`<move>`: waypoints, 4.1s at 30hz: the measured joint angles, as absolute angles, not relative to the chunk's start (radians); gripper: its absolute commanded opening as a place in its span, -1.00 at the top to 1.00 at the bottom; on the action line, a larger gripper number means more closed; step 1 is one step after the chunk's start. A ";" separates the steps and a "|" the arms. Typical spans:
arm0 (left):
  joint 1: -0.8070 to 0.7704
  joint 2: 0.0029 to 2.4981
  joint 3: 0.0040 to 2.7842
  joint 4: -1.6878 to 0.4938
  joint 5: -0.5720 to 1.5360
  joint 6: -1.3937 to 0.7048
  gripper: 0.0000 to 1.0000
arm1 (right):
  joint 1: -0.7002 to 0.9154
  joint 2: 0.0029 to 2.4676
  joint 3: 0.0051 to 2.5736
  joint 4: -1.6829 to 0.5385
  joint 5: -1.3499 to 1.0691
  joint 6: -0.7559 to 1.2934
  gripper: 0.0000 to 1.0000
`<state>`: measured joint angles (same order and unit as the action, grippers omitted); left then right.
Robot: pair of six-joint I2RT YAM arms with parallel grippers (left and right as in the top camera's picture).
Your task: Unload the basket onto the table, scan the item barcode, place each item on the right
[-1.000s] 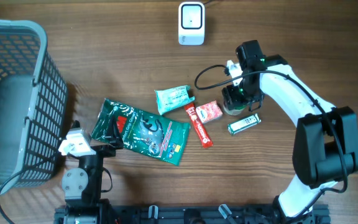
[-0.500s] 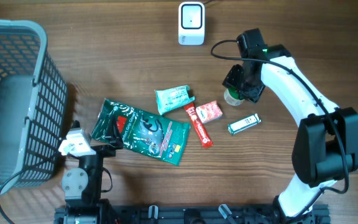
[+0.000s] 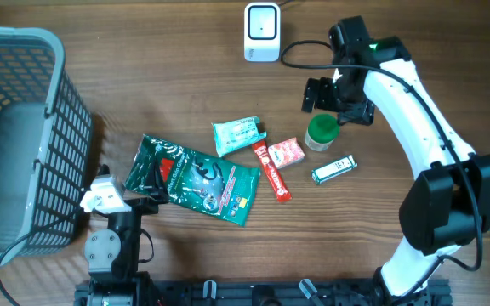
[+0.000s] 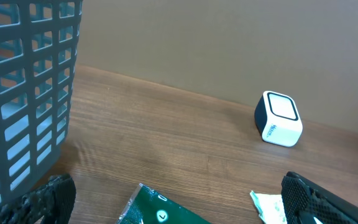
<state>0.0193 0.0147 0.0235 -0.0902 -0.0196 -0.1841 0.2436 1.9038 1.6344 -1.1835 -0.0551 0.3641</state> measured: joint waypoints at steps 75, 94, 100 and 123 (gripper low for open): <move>0.019 0.015 0.023 -0.090 -0.019 -0.184 -1.00 | 0.534 2.082 1.823 -1.380 -0.332 0.395 -0.26; 0.019 0.015 0.023 -0.090 -0.017 -0.184 -1.00 | 0.529 2.136 1.683 0.124 0.402 0.334 -0.37; 0.019 0.014 0.023 -0.090 -0.016 -0.184 -1.00 | 0.510 2.290 1.671 0.296 0.419 0.240 -0.40; 0.019 0.014 0.023 -0.090 -0.016 -0.184 -1.00 | 0.288 1.989 1.665 -0.288 0.424 0.282 -0.29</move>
